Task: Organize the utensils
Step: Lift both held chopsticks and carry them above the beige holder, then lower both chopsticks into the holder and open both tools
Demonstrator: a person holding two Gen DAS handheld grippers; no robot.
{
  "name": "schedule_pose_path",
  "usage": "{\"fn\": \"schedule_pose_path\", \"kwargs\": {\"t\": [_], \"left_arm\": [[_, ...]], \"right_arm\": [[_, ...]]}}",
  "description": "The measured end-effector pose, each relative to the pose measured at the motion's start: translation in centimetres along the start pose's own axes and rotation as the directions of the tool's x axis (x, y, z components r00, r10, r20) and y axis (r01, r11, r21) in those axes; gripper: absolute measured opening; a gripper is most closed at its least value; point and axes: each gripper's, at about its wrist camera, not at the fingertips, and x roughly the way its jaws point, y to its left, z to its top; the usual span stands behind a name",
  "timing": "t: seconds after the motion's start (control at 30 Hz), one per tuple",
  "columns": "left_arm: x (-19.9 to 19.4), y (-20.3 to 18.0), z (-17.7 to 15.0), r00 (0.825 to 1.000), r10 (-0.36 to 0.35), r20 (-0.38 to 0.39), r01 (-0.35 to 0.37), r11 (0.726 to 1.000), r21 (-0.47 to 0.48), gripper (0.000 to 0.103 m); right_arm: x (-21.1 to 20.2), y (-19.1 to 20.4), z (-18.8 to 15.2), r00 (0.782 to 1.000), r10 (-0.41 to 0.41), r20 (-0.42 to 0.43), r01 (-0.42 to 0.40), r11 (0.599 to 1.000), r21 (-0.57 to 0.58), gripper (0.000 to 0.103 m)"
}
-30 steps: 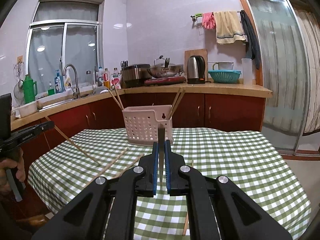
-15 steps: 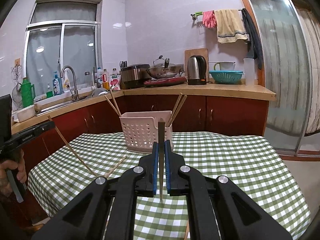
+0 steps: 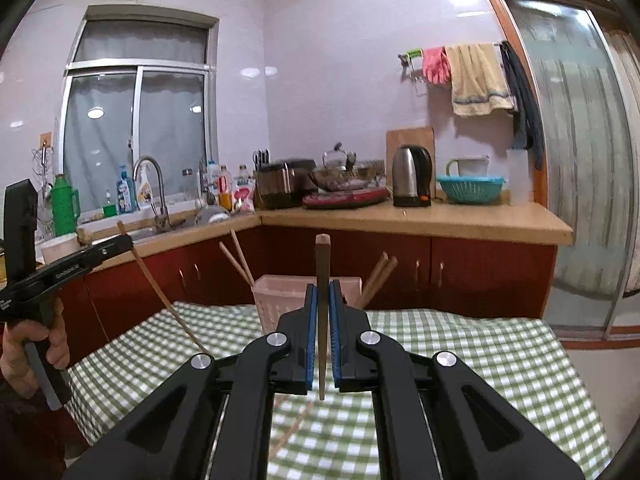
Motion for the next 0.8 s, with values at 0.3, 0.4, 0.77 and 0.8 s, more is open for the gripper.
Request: {"fn": "schedule_pose_path", "kwargs": {"t": [0.3, 0.4, 0.77, 0.8], "left_arm": [[4.0, -0.9, 4.8, 0.995, -0.027, 0.093, 0.026, 1.000, 0.007, 0.006], [5.7, -1.0, 6.4, 0.991, -0.025, 0.129, 0.025, 1.000, 0.003, 0.006], [13.2, -1.6, 6.3, 0.996, -0.015, 0.093, 0.013, 1.000, 0.022, 0.006], [13.9, -1.6, 5.7, 0.997, -0.013, 0.078, 0.011, 1.000, 0.022, 0.006]], "right_arm": [[3.2, -0.4, 4.2, 0.995, 0.017, 0.098, -0.015, 1.000, -0.021, 0.007], [4.9, -0.8, 5.6, 0.991, 0.015, 0.130, -0.012, 1.000, -0.022, 0.007], [13.2, -2.0, 5.7, 0.994, 0.011, 0.110, -0.010, 1.000, -0.009, 0.007], [14.1, -2.1, 5.0, 0.996, 0.009, 0.091, -0.008, 1.000, -0.008, 0.007]]}}
